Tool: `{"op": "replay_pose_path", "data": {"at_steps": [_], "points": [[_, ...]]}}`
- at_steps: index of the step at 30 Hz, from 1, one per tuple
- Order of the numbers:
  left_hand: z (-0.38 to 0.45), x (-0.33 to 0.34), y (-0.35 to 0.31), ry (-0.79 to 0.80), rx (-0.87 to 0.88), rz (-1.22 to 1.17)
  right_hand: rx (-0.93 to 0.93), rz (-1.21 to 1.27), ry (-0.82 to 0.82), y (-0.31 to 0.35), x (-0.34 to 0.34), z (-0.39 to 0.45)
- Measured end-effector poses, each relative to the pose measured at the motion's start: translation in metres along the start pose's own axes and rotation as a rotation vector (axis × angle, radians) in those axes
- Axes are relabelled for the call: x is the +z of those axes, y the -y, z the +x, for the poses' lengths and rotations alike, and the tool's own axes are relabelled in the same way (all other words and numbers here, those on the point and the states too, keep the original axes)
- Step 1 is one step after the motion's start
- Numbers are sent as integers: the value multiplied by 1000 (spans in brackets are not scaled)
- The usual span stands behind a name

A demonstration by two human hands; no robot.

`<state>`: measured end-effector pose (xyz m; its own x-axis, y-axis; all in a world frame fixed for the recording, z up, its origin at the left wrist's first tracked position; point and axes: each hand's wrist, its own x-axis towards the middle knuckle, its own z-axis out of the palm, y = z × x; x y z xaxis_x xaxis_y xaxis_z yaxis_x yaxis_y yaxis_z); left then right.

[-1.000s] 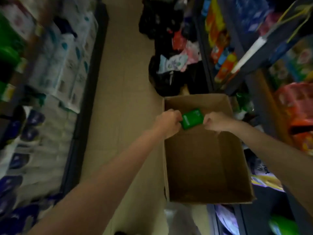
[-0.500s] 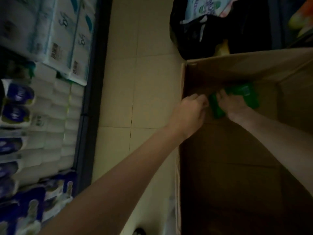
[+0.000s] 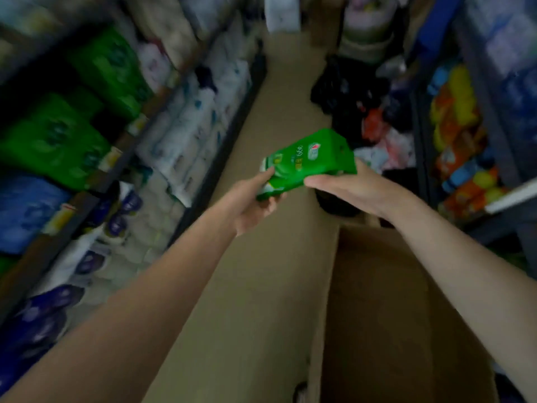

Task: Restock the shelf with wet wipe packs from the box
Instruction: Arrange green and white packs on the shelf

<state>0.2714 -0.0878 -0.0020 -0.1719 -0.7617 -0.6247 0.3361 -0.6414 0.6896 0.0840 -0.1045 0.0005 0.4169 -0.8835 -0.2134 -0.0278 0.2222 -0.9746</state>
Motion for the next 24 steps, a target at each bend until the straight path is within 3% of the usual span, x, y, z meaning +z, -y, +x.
{"op": "replay_pose_path", "data": {"at_steps": [4, 7, 9, 13, 17, 19, 21, 24], "points": [[-120, -92, -92, -52, 454, 266, -11, -355, 198, 75, 109, 12], [-229, -166, -141, -152, 585, 498, -85, -195, 189, 135, 204, 15], [-305, -204, -163, -211, 667, 576, -115, -30, 285, 178, 276, 9], [-443, -263, -194, -386, 946, 423, -251, 212, 547, 258, 427, -22], [-563, -313, -209, -491, 1215, 179, -474, 305, 647, 313, 565, -52], [-616, -335, -209, -655, 1255, 228, -579, 244, 635, 342, 620, -65], [-667, -358, -208, -872, 1228, 432, -733, 115, 604, 372, 665, -73], [-737, -390, -202, -1208, 1034, 807, -1028, -137, 613, 407, 720, -88]]}}
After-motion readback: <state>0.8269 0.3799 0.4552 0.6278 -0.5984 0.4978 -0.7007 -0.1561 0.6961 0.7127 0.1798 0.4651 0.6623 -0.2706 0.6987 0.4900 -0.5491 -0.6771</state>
